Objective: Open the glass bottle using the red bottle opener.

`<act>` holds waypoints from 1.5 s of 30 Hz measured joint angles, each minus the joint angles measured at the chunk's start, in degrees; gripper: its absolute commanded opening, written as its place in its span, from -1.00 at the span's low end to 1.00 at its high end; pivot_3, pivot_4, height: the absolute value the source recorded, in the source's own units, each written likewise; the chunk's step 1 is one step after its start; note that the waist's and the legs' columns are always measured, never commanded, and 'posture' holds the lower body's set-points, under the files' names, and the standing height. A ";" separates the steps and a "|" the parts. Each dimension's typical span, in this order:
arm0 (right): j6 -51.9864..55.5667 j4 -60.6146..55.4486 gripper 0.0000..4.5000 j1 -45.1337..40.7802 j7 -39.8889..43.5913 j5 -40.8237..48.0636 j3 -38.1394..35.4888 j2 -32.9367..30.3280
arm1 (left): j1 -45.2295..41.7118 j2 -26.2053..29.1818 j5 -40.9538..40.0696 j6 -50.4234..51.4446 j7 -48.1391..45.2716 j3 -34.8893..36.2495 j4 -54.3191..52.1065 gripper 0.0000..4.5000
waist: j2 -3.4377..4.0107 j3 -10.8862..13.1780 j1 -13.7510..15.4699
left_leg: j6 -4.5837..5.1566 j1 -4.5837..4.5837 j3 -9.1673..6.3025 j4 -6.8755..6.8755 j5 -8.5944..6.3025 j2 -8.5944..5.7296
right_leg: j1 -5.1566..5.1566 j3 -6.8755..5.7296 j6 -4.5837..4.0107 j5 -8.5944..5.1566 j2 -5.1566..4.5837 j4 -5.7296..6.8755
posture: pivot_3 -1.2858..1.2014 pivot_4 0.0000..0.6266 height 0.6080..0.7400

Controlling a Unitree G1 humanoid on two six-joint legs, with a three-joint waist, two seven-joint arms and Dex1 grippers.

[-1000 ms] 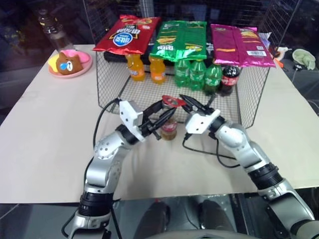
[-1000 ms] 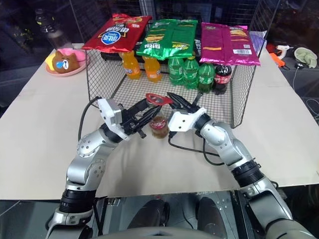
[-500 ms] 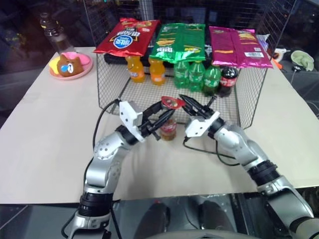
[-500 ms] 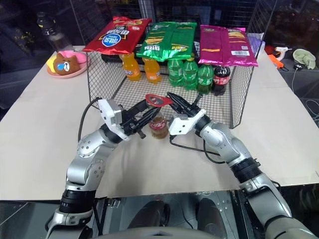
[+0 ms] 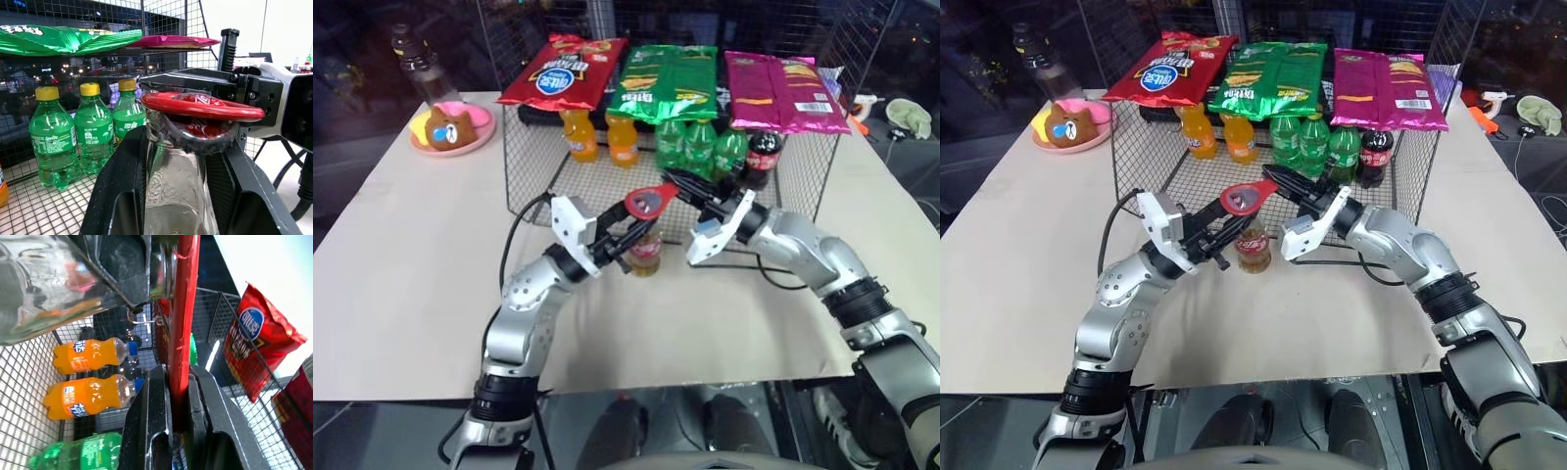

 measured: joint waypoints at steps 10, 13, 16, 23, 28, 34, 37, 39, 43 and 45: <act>0.94 1.60 -1.00 1.07 -0.57 3.49 -1.00 0.62 | -0.08 -0.21 -0.02 -0.31 0.56 -0.44 0.09 -0.49 | -0.01 0.01 0.04 | 0.00 -0.02 0.00 -0.05 0.00 0.01 | 0.00 0.01 0.00 0.00 -0.01 -0.05 | 0.03 -0.52 1.00; 2.12 1.74 -1.00 2.64 -0.70 5.71 -3.27 0.76 | 0.05 -0.39 -0.14 -0.37 0.83 -0.33 0.04 -0.49 | -0.01 0.03 0.02 | 0.00 -0.04 0.01 -0.09 0.00 0.01 | 0.00 0.02 0.00 0.00 -0.01 -0.08 | 0.03 -0.52 1.00; 3.08 1.74 -1.00 3.26 -0.79 7.31 -4.80 1.02 | 0.04 -0.51 -0.16 -0.38 1.04 -0.33 0.03 -0.49 | -0.01 0.04 -0.05 | 0.00 -0.03 0.02 -0.16 0.00 0.02 | -0.03 0.03 0.00 0.00 0.00 -0.10 | 0.03 -0.52 1.00; 4.97 1.67 -1.00 6.00 -0.28 11.08 -7.23 1.71 | 0.26 -0.56 -0.43 -0.68 1.03 -0.33 0.00 -0.49 | -0.01 0.04 0.03 | -0.01 -0.04 0.02 -0.26 0.00 0.02 | -0.04 0.03 0.00 0.00 -0.01 -0.19 | 0.03 -0.52 1.00; 6.42 1.63 -1.00 8.03 0.47 12.46 -7.62 1.81 | 0.36 -0.54 -0.57 -0.73 1.11 -0.26 -0.01 -0.49 | 0.00 0.04 -0.03 | -0.01 -0.02 0.03 -0.29 0.01 0.03 | -0.05 0.03 0.00 0.00 0.00 -0.19 | 0.03 -0.52 1.00; 7.51 0.54 -1.00 8.53 1.07 13.72 -8.18 2.33 | 0.47 -0.55 -0.59 -0.87 1.23 -0.29 -0.06 -0.49 | -0.01 0.05 0.02 | -0.01 -0.03 0.02 -0.30 0.01 0.03 | -0.04 0.03 0.00 0.00 -0.01 -0.22 | 0.03 -0.52 1.00; 8.12 0.40 -1.00 8.75 1.17 14.13 -8.78 2.34 | 0.52 -0.55 -0.58 -1.01 1.26 -0.31 -0.02 -0.05 | -0.01 0.05 0.01 | -0.01 -0.03 0.02 -0.31 0.01 0.03 | -0.04 0.03 0.00 0.00 0.00 -0.22 | 0.03 -0.52 1.00; 8.22 0.40 -1.00 8.86 1.22 14.23 -8.93 2.42 | 1.40 -0.41 0.27 -0.12 1.36 -0.73 1.28 0.26 | -0.01 0.11 -0.07 | -0.01 -0.05 0.05 -0.33 0.01 0.02 | -0.10 0.05 0.00 0.00 0.00 -0.21 | 0.03 -0.52 1.00; 8.81 0.40 -1.00 8.90 1.51 14.32 -9.10 2.44 | 2.27 -0.59 1.15 0.71 1.75 -1.41 3.14 0.66 | -0.10 0.36 -0.16 | -0.02 -0.26 0.04 -0.38 0.01 0.06 | -0.32 0.05 -0.01 0.00 0.02 -0.23 | 0.03 -0.52 1.00; 8.90 0.40 -1.00 8.90 1.76 14.42 -9.12 2.51 | 2.18 -0.68 1.15 0.70 1.79 -1.40 3.14 0.66 | -0.09 0.36 -0.15 | -0.02 -0.41 0.06 -0.41 0.01 0.06 | -0.48 0.06 -0.01 0.00 0.01 -0.27 | 0.03 -0.52 1.00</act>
